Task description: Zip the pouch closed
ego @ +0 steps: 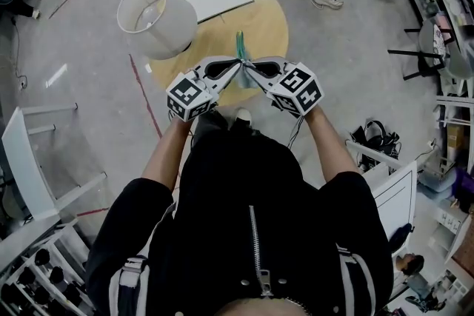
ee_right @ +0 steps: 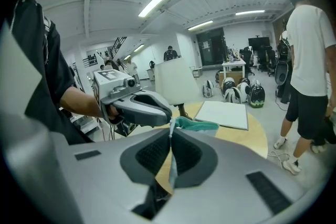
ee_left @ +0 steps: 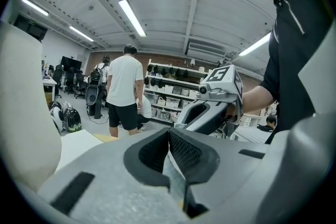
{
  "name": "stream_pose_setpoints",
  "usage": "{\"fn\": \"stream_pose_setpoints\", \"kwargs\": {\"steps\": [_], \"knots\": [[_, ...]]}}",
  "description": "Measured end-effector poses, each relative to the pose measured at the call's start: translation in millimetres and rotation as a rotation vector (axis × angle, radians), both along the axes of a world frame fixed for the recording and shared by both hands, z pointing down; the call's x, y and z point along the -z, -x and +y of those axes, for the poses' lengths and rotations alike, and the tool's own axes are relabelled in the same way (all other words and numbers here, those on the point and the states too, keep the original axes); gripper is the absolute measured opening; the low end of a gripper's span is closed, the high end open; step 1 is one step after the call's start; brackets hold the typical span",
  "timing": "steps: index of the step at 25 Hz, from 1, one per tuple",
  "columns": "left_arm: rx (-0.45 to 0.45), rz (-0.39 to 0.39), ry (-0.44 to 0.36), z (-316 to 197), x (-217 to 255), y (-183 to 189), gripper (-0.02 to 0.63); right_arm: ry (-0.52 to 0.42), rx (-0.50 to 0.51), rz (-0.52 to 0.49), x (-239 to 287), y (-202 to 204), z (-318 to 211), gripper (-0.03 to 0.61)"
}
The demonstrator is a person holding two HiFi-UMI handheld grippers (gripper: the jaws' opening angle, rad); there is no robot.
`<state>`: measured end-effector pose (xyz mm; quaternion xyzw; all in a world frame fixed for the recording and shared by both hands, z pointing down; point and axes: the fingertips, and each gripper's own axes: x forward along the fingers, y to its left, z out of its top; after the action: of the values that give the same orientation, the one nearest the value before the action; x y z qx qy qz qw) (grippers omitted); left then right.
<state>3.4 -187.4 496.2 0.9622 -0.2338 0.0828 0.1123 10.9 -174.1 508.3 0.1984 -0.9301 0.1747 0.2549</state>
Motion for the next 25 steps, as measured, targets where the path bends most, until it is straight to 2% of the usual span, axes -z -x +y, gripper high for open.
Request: {"fn": "stream_pose_setpoints", "kwargs": {"steps": [13,25], "knots": [[0.001,-0.010,0.005,-1,-2,0,0.006,-0.010,-0.012,0.009,1,-1,3,0.012],[0.041,-0.022,0.033,-6,-7,11,0.006,-0.002,-0.013,0.010,0,-2,10,0.012]]}}
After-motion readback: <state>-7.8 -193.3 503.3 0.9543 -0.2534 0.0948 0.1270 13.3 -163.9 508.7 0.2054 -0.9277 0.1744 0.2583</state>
